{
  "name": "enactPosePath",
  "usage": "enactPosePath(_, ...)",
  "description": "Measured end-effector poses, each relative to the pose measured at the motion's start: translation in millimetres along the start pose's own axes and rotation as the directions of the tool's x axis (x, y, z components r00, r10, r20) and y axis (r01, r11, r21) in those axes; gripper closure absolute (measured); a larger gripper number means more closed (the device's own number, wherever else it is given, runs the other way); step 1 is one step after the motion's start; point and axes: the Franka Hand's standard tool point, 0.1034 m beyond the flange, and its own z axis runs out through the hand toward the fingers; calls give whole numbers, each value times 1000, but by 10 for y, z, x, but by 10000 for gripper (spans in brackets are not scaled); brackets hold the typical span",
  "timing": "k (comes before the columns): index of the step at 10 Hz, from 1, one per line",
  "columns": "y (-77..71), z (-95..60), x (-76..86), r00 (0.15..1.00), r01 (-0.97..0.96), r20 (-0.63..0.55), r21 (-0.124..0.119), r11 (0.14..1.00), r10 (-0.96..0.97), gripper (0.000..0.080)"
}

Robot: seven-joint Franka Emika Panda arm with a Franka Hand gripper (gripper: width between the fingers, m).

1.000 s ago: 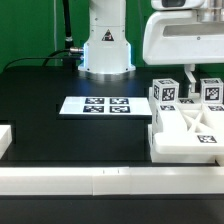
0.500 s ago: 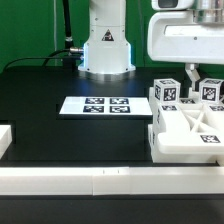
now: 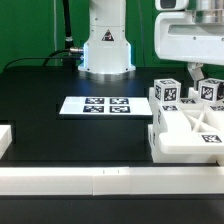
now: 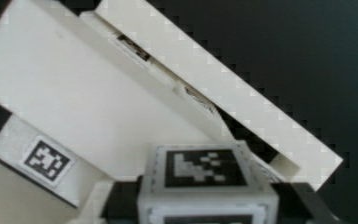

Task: Assemble chair

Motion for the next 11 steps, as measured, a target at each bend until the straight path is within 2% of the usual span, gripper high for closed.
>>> enactPosePath(1,-2,0,-4,1000,16,0,0,1000,-16,507)
enactPosePath(2,-7,2,-17,1000,19,1,0,1000,-19,328)
enactPosePath(3,-9,4,-32,999,44,2,-4,999,-44,328)
enactPosePath(4,-12,5,-41,991,138,1,-7,990,-137,185)
enactPosePath(5,-12,5,-43,974,227,0,-10,974,-227,161)
enactPosePath(9,-33,-5,-50,872,489,-1,-11,872,-489,150)
enactPosePath(11,-39,-9,-49,783,622,-5,-27,783,-622,150)
